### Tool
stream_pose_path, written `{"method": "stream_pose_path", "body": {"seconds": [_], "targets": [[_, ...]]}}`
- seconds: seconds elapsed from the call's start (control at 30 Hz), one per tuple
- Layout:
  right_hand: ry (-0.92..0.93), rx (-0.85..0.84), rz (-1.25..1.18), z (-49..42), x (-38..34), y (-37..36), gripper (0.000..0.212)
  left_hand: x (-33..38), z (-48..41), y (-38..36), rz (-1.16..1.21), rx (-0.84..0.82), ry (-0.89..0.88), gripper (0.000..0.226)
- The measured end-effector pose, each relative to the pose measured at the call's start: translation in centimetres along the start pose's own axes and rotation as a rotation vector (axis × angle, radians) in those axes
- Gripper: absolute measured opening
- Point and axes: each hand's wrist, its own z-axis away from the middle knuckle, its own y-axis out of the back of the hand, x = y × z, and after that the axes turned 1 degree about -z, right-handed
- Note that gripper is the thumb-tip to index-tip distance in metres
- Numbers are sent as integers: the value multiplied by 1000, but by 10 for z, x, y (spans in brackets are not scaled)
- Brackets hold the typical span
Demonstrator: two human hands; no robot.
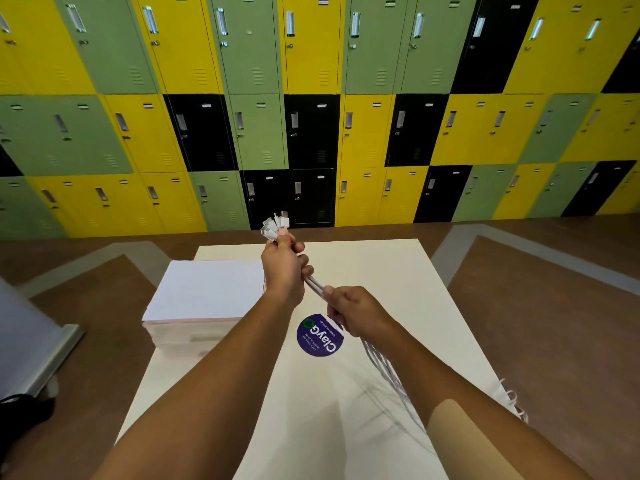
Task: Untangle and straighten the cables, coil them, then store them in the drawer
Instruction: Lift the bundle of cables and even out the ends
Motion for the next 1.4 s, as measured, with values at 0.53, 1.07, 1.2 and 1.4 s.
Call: {"method": "stream_pose_path", "body": {"seconds": [0.53, 1.07, 1.2, 1.4], "targets": [[122, 38, 323, -2, -14, -17, 47, 88, -40, 21, 249, 172, -84, 40], [114, -66, 236, 2, 10, -12, 34, 88, -45, 53, 308, 320, -110, 35], [75, -9, 101, 4, 10, -16, 48, 86, -45, 50, 323, 293, -112, 34], [74, -46, 96, -1, 11, -13, 26, 102, -53, 56, 340, 300, -157, 35]]}}
